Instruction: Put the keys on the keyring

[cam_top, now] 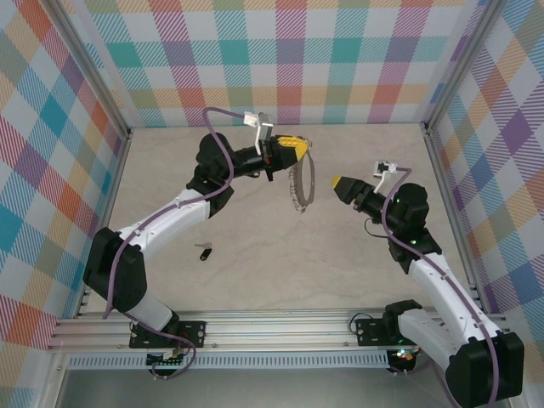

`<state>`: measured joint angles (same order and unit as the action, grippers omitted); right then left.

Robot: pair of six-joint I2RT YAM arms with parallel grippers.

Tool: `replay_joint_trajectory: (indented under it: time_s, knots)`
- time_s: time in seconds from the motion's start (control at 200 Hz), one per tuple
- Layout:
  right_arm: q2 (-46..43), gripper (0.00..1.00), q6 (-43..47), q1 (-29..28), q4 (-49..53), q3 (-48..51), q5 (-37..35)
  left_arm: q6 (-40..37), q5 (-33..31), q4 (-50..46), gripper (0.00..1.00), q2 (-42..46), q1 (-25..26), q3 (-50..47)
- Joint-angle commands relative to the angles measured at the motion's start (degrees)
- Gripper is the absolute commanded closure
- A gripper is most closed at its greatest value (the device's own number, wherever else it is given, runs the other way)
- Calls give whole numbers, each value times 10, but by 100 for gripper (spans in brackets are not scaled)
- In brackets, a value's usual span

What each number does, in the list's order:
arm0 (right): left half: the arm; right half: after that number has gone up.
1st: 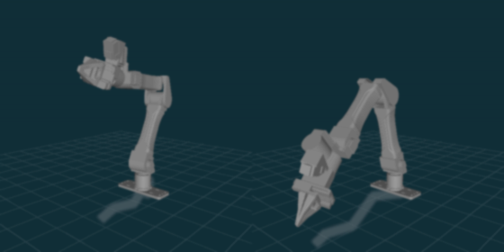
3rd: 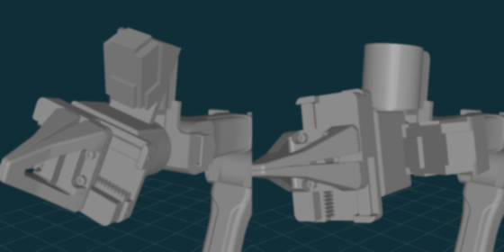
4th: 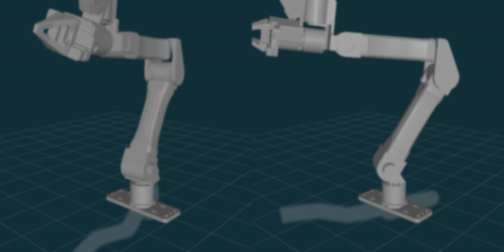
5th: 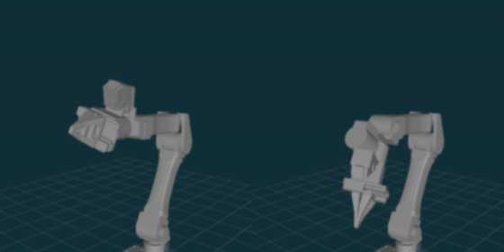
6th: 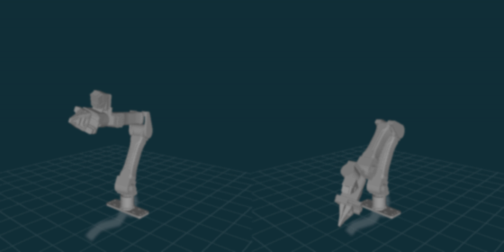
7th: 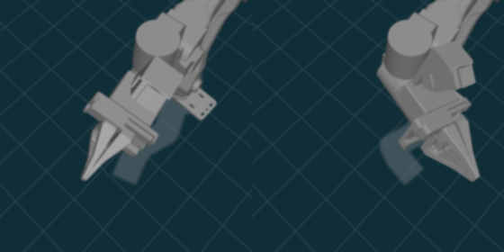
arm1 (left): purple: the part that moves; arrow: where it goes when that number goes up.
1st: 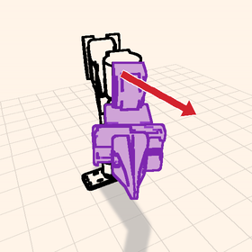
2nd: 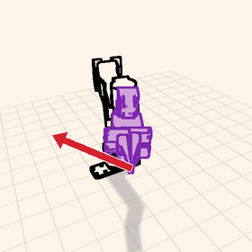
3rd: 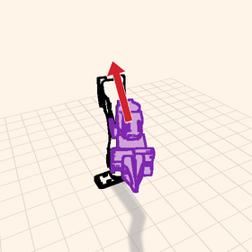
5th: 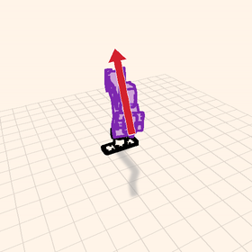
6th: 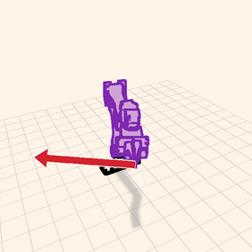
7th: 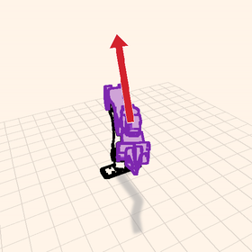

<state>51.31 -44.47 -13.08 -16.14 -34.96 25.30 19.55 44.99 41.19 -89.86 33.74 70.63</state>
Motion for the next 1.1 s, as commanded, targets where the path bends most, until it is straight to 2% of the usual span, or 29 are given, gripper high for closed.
replay_joint_trajectory:
  time_s: [0.0,0.375,0.475,0.86,1.095]
  knots:
    - [-11,31,20,0,12,3,-5,46,25,44,100,-5,2,26]
    - [-15,31,30,0,27,-6,-3,148,70,23,100,-32,-9,77]
    - [-11,34,36,0,29,-24,17,157,85,8,100,-39,-10,92]
    - [5,46,59,0,45,-119,68,135,117,-58,100,-38,-15,115]
    - [30,52,93,2,36,-177,143,56,153,-184,100,-36,-19,149]
